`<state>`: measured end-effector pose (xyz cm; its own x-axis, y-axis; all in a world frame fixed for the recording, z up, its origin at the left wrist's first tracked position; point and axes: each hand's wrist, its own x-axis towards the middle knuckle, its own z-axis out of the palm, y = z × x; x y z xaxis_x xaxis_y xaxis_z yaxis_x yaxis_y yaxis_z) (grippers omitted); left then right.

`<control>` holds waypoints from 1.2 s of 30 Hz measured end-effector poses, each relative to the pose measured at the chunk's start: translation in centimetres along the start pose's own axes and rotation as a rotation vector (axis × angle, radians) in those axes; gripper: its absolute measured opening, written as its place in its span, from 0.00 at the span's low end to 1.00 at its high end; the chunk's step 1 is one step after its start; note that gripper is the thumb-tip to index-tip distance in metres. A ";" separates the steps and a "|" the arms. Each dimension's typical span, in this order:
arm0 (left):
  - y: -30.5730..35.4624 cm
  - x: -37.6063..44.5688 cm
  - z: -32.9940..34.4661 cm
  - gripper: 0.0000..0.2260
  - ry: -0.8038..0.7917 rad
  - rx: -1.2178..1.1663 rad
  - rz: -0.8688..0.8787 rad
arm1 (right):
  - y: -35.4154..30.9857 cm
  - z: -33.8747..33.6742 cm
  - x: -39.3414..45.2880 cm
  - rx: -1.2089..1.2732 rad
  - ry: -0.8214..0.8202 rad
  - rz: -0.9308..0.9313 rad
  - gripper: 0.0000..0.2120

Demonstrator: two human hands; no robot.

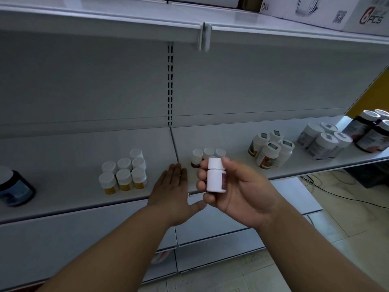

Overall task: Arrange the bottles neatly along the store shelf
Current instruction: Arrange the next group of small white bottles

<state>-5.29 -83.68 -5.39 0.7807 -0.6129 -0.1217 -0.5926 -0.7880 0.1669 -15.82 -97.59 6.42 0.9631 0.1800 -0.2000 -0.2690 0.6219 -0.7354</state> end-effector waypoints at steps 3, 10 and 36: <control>0.1 -0.1 -0.2 0.50 -0.007 0.012 -0.003 | 0.3 -0.3 0.0 -0.038 0.037 -0.074 0.21; 0.3 -0.3 -0.5 0.49 -0.006 0.031 -0.014 | 0.1 -0.5 -0.3 0.035 0.014 -0.007 0.20; 0.4 -0.5 -0.5 0.49 -0.012 0.032 -0.006 | -2.5 -5.3 8.2 -2.277 0.167 -0.349 0.16</control>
<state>-5.80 -83.66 -4.82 0.7818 -0.6088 -0.1343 -0.5942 -0.7929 0.1352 -7.26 -101.71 3.13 0.9783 0.1777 0.1063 0.1779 -0.9840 0.0071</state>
